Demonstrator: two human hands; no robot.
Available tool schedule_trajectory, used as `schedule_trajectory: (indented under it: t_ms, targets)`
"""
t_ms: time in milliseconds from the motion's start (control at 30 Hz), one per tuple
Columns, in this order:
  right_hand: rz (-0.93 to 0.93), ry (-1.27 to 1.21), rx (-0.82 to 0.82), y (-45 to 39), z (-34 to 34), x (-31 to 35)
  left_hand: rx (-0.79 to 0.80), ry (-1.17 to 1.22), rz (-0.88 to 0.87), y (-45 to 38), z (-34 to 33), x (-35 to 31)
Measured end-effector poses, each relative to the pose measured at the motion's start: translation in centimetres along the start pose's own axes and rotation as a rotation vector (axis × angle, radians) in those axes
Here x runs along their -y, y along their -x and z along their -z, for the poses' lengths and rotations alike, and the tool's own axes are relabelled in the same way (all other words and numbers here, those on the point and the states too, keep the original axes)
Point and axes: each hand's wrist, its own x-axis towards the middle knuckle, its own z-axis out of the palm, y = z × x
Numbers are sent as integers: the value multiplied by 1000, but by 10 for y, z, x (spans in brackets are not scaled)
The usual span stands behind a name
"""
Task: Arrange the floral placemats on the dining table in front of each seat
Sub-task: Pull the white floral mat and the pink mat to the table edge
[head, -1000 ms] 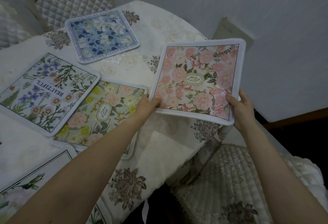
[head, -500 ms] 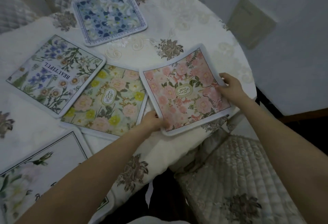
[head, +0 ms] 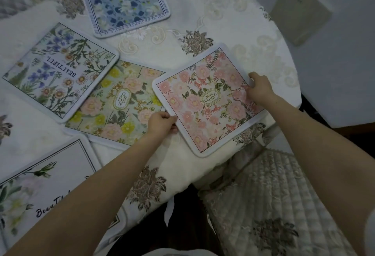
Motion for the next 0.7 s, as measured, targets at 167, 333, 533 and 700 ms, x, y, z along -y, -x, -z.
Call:
schedule_trajectory:
  t_ms: [167,333,533,700]
  targets:
    - [-39,-20,-49,11,-1,0,-17,-73,-11,6,-5,6]
    - [-54,-44,-38,23,0,-7,-32,-140,-53,13,-5,11]
    - [-59,-63,-59,31,-4,-18,-43,-210,-111,20,-6,15]
    - [-62,-46,-70,29,-7,-18,-25,-324,-149,20,-6,12]
